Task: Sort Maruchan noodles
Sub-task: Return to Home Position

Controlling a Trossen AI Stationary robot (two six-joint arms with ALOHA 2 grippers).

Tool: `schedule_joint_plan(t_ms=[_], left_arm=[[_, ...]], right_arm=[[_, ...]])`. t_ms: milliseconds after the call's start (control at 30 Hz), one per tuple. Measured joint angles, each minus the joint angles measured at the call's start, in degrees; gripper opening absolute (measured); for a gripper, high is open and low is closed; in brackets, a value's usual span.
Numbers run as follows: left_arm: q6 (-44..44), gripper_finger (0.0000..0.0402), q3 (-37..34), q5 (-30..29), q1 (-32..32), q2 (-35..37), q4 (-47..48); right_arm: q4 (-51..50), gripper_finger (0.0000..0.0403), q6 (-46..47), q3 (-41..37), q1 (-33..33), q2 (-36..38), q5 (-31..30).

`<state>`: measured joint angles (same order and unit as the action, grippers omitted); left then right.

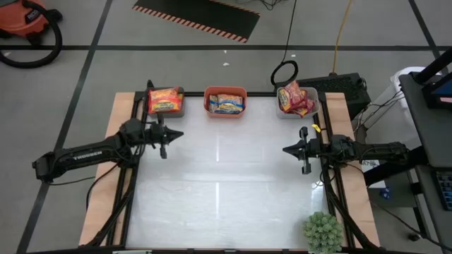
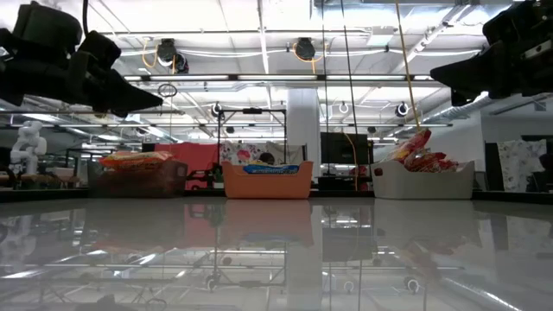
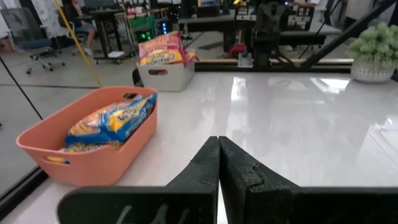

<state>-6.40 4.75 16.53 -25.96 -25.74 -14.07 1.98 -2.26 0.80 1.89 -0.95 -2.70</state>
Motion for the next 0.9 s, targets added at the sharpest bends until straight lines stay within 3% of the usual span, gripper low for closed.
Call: schedule_joint_plan(t_ms=[200, 500, 900], left_arm=[[0.7, 0.0004, -3.5, 0.2, -0.3, 0.0, -6.2], [5.2, 0.0003, -4.2, 0.2, -3.0, 0.4, -5.5], [9.2, 0.0003, -4.2, -0.5, 5.1, 2.3, -5.1]], right_arm=[[0.1, 0.0, 0.0, 0.0, 0.0, 0.0, 0.0], [0.1, 0.0, 0.0, 0.0, 0.0, 0.0, -0.1], [0.2, 0.0, 0.1, 0.0, 0.0, 0.0, -0.2]])
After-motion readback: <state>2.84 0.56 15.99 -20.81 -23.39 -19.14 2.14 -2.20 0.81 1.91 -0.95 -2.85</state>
